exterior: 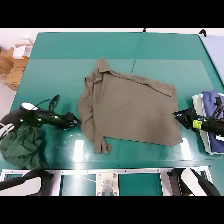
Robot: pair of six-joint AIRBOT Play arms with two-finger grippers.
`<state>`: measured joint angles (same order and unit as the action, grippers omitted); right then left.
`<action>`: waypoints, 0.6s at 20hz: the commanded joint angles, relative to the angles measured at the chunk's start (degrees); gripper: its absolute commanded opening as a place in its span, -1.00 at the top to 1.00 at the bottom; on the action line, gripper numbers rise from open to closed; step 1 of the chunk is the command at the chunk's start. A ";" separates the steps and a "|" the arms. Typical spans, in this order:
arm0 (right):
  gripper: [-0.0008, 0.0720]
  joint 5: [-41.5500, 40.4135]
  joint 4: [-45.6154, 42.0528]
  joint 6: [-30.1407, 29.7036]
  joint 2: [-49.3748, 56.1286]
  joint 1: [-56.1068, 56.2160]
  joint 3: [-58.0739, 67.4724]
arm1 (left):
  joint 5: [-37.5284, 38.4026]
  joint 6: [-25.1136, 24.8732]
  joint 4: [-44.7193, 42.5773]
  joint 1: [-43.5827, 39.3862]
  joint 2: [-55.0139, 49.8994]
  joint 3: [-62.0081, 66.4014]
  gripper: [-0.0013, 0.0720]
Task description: Fold the shirts.
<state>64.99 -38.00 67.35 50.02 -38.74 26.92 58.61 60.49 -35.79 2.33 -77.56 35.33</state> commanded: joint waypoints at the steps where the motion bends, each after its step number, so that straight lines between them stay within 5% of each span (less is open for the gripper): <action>1: 0.06 0.07 -0.02 0.13 -0.24 -0.02 -0.20 | -4.26 -2.67 3.91 -4.72 -3.63 -1.16 -0.16; 2: 0.06 0.26 -0.02 0.15 -0.24 -0.02 -0.20 | -4.13 -5.05 6.62 -4.76 -4.31 -1.16 -0.11; 3: 0.07 0.48 -0.04 0.20 -0.24 -0.02 -0.20 | -4.72 -6.67 7.87 -4.66 -4.46 -1.16 0.52; 4: 0.08 0.85 -0.33 1.22 -0.24 -0.04 -0.20 | -5.44 -6.80 7.26 -4.66 -4.39 -0.94 0.90; 9: 0.06 3.58 -10.43 9.51 -0.26 -4.04 0.22 | -4.22 -1.73 -3.23 -4.28 -4.35 4.85 0.90; 12: -0.22 5.25 -24.52 20.24 -0.24 -12.15 0.37 | -0.76 -0.92 -4.59 -1.51 -4.35 8.79 0.90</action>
<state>68.42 -50.26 78.15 49.80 -45.39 27.11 54.33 58.06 -38.00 -0.80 -81.91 40.82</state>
